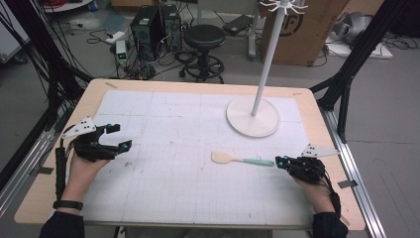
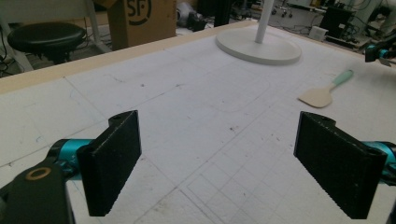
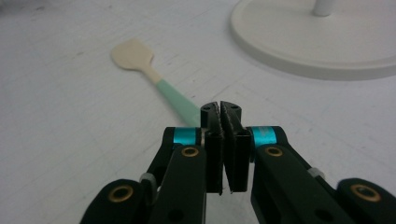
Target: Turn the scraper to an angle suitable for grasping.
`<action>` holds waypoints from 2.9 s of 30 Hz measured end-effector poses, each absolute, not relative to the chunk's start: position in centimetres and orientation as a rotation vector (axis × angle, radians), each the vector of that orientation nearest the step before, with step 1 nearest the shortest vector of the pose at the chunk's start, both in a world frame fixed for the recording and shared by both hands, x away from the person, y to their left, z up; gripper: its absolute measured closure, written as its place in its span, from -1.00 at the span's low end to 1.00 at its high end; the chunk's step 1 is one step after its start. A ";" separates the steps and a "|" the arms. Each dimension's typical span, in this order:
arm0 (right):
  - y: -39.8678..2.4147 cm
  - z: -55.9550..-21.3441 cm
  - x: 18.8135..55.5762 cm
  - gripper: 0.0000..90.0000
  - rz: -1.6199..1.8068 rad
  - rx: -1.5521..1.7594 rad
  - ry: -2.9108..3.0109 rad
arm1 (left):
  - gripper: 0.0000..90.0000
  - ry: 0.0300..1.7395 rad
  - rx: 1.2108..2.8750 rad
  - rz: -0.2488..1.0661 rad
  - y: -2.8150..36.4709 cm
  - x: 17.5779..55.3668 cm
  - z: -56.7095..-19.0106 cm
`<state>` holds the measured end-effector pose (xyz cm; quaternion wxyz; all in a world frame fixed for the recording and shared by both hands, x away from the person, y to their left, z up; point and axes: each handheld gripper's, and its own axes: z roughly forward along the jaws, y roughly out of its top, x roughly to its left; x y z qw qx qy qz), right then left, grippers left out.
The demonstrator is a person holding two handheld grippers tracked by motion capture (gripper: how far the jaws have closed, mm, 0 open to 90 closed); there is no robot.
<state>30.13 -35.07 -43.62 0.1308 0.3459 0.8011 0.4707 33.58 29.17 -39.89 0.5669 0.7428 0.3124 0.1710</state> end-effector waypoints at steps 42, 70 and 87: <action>-33.8 -44.3 31.6 0.61 1.302 0.976 2.391 | -0.66 0.724 1.771 0.381 28.7 33.8 -40.2; -33.5 -44.9 31.7 0.99 1.193 0.951 2.504 | -0.66 0.723 1.775 0.374 28.6 33.8 -40.3; -32.8 -44.9 34.8 0.99 1.117 1.052 2.393 | -0.66 0.719 1.784 0.367 28.4 34.0 -40.5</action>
